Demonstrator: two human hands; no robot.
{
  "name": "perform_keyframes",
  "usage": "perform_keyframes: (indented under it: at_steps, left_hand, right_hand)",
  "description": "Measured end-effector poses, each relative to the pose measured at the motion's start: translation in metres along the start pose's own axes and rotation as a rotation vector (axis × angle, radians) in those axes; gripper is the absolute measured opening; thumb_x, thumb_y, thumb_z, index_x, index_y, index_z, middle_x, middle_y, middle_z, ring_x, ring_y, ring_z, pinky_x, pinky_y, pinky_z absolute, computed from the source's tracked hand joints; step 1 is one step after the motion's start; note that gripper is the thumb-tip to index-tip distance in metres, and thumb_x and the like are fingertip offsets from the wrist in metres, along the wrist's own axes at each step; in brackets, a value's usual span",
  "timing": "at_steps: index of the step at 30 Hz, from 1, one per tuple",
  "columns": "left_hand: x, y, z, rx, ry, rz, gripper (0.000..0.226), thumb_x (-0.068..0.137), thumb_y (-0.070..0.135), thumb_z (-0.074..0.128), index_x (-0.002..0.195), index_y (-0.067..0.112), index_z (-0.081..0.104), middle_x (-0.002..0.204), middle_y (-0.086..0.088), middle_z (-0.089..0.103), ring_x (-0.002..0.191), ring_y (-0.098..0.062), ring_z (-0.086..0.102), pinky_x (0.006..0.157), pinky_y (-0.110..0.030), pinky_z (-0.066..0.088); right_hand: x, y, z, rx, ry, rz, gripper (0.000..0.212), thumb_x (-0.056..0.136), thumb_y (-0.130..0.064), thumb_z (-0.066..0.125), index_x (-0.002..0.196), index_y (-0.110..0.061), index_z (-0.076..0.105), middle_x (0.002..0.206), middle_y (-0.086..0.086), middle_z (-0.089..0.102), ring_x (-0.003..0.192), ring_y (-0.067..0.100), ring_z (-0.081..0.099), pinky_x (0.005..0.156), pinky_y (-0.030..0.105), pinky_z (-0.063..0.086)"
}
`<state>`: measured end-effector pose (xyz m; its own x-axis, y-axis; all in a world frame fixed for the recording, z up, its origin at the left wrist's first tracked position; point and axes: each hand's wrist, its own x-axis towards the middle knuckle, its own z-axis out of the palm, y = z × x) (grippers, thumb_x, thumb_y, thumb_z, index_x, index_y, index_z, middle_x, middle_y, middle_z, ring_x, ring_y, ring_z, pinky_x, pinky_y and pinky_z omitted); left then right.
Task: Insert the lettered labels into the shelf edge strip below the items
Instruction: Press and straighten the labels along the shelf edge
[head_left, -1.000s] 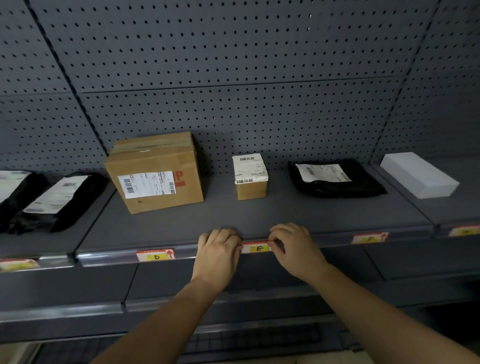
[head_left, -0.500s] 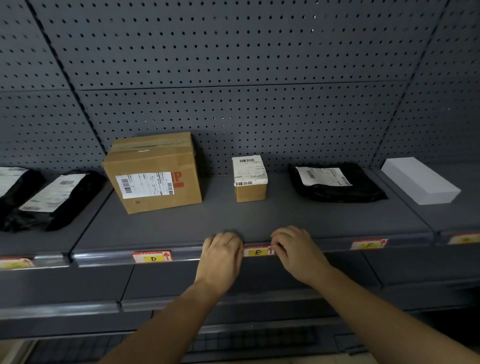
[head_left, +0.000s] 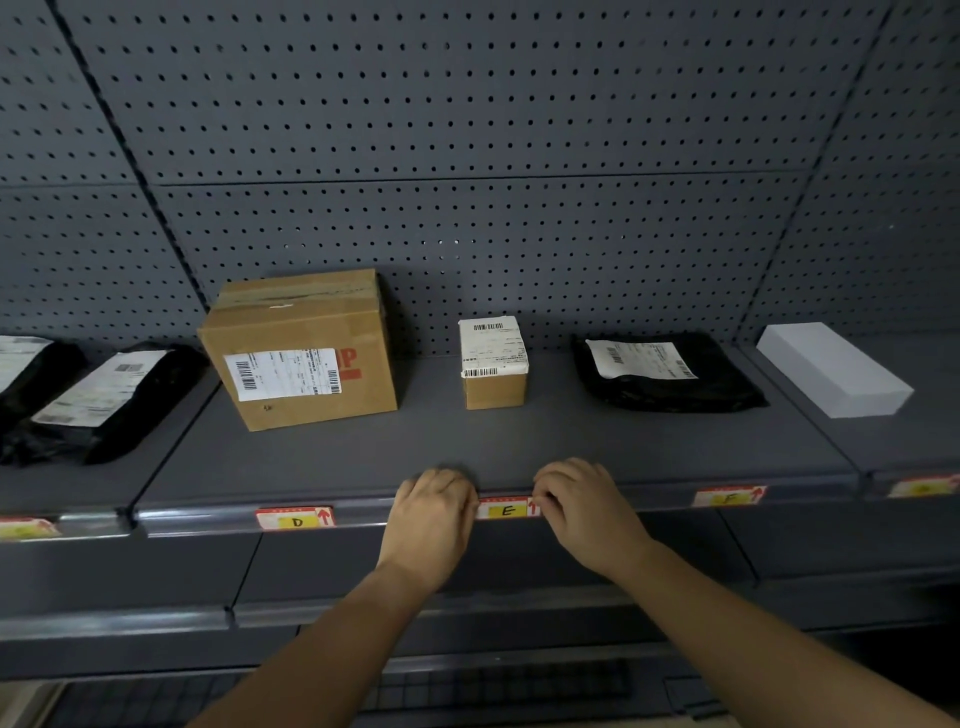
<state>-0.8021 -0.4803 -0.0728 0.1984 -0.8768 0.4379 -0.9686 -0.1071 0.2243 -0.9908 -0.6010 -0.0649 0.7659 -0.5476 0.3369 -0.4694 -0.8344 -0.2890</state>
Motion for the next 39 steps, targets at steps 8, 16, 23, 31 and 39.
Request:
perform_keyframes:
  at_steps: [8, 16, 23, 31, 39]
  left_hand:
    - [0.000, -0.001, -0.001, -0.010, -0.013, -0.005, 0.006, 0.084, 0.019, 0.068, 0.083, 0.023, 0.064, 0.085, 0.005, 0.063, 0.081, -0.017, 0.058, 0.073, -0.032, 0.048]
    - [0.000, -0.003, 0.003, -0.022, -0.011, -0.026, 0.008, 0.084, 0.018, 0.068, 0.081, 0.024, 0.065, 0.084, 0.006, 0.064, 0.082, -0.017, 0.058, 0.073, -0.032, 0.047]
    - [0.000, -0.002, 0.002, -0.018, -0.026, -0.038, 0.007, 0.085, 0.019, 0.068, 0.082, 0.024, 0.065, 0.086, 0.006, 0.064, 0.084, -0.017, 0.058, 0.076, -0.031, 0.047]
    - [0.003, -0.003, -0.003, 0.001, -0.065, -0.019, 0.004, 0.090, 0.025, 0.060, 0.090, 0.026, 0.064, 0.094, 0.006, 0.063, 0.090, -0.015, 0.057, 0.082, -0.030, 0.044]
    - [-0.027, -0.030, -0.016, 0.070, 0.130, -0.007, 0.010, 0.089, 0.023, 0.060, 0.097, 0.021, 0.065, 0.101, 0.001, 0.061, 0.094, -0.022, 0.054, 0.081, -0.036, 0.042]
  right_hand:
    - [0.001, -0.001, 0.000, 0.025, 0.017, -0.013, 0.011, 0.094, -0.020, 0.057, 0.097, -0.017, 0.067, 0.104, -0.004, 0.064, 0.098, 0.012, 0.054, 0.089, 0.030, 0.041]
    - [0.000, 0.000, 0.003, 0.025, 0.020, 0.005, 0.009, 0.093, -0.021, 0.057, 0.096, -0.020, 0.066, 0.105, -0.007, 0.063, 0.099, 0.009, 0.052, 0.091, 0.027, 0.038]
    - [0.000, -0.001, 0.001, 0.022, 0.019, 0.008, 0.010, 0.093, -0.021, 0.058, 0.097, -0.020, 0.067, 0.107, -0.007, 0.063, 0.101, 0.010, 0.052, 0.092, 0.028, 0.040]
    - [0.001, -0.003, -0.002, 0.020, -0.003, 0.016, 0.006, 0.090, -0.023, 0.061, 0.093, -0.024, 0.066, 0.100, -0.011, 0.062, 0.094, 0.005, 0.050, 0.088, 0.027, 0.045]
    - [0.017, -0.036, 0.016, 0.057, 0.000, -0.072, 0.008, 0.090, -0.030, 0.060, 0.095, -0.027, 0.065, 0.106, -0.014, 0.058, 0.102, 0.007, 0.049, 0.093, 0.032, 0.037]
